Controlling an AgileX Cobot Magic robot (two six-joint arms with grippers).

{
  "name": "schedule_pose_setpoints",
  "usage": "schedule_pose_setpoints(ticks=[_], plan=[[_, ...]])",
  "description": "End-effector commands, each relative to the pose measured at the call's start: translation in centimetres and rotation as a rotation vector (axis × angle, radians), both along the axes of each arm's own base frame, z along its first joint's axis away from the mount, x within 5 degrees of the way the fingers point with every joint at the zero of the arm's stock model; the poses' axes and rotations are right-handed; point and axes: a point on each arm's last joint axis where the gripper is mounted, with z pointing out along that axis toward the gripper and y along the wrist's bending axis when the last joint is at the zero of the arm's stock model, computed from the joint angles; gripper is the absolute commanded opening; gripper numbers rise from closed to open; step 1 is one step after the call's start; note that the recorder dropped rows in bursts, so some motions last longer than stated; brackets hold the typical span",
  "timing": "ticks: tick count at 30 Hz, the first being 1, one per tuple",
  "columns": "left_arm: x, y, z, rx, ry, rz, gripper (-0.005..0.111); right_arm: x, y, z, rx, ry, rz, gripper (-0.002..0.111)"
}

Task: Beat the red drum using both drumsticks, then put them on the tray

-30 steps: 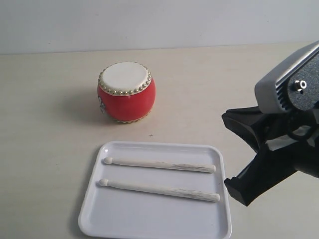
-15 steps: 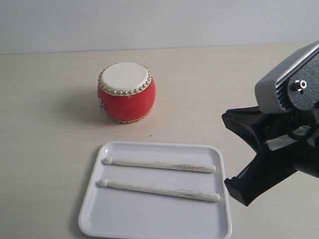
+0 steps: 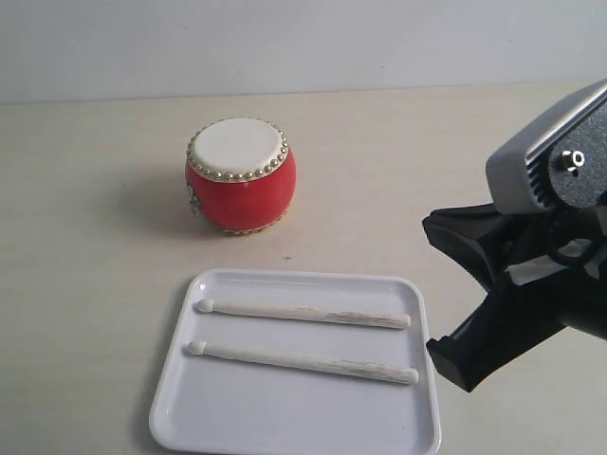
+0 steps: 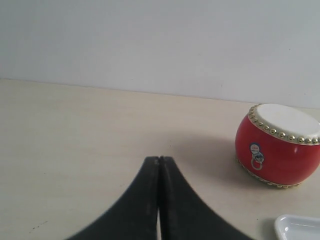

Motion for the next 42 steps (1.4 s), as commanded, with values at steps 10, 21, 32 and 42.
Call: schedule_pose_setpoints(ticks=[10, 21, 32, 42], plan=[[0.0, 0.0, 0.1, -0.007, -0.015, 0.001, 0.000, -0.2, -0.6, 0.7, -0.034, -0.069, 0.033, 0.000], [0.0, 0.0, 0.1, -0.005, -0.015, 0.001, 0.000, -2.1, -8.7, 3.9, 0.324, -0.045, -0.306, 0.000], [0.0, 0.0, 0.1, -0.005, -0.015, 0.001, 0.000, -4.6, -13.6, -0.4, 0.573, -0.198, -0.665, 0.000], [0.0, 0.0, 0.1, -0.005, -0.015, 0.001, 0.000, -4.7, -13.3, -4.1, 0.637, -0.322, -0.709, 0.000]])
